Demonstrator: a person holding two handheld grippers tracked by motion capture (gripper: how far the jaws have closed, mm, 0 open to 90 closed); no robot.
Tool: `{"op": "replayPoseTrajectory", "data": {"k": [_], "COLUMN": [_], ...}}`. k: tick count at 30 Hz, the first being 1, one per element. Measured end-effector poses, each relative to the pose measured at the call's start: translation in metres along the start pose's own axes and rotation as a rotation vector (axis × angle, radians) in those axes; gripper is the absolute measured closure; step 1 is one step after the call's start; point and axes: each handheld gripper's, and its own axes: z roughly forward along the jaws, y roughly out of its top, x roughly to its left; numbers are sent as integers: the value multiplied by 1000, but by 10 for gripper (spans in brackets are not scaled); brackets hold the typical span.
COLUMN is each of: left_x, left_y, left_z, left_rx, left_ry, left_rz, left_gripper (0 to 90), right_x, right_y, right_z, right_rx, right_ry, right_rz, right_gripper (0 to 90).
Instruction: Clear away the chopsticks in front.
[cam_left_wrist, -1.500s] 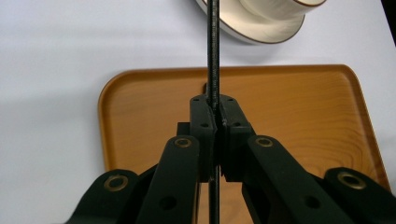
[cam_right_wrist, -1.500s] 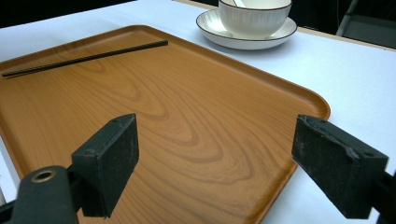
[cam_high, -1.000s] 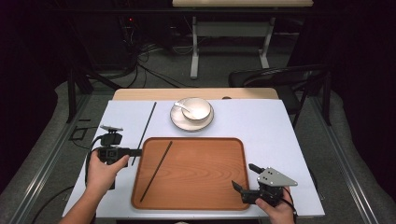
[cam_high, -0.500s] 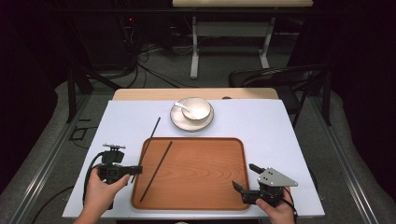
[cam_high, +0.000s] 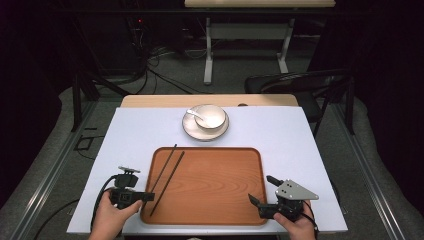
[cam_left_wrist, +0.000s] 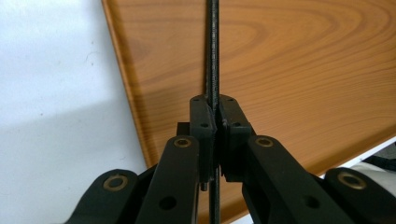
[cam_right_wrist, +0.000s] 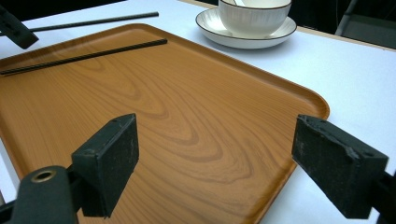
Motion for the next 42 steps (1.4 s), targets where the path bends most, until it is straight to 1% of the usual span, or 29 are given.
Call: {"op": "replayPoseTrajectory", "data": {"k": [8, 13, 27, 37, 42], "left_x": [3, 5, 7, 8, 8], "left_y": [1, 1, 2, 2, 2], "left_z": [8, 12, 18, 19, 18], "left_rx": [27, 38, 36, 39, 30], "left_ry": [19, 21, 37, 44, 45], "left_rz": [-1, -10, -19, -18, -20], "left_gripper": [862, 862, 855, 841, 834], "right_x": [0, 0, 0, 0, 0], "right_y": [0, 0, 0, 0, 0], "right_z": [0, 0, 0, 0, 0], "right_rx": [-2, -1, -3, -2, -2], "right_ry": [-2, 0, 0, 1, 1], "right_rz": [4, 2, 2, 2, 0], "right_gripper": [145, 145, 145, 145, 145]}}
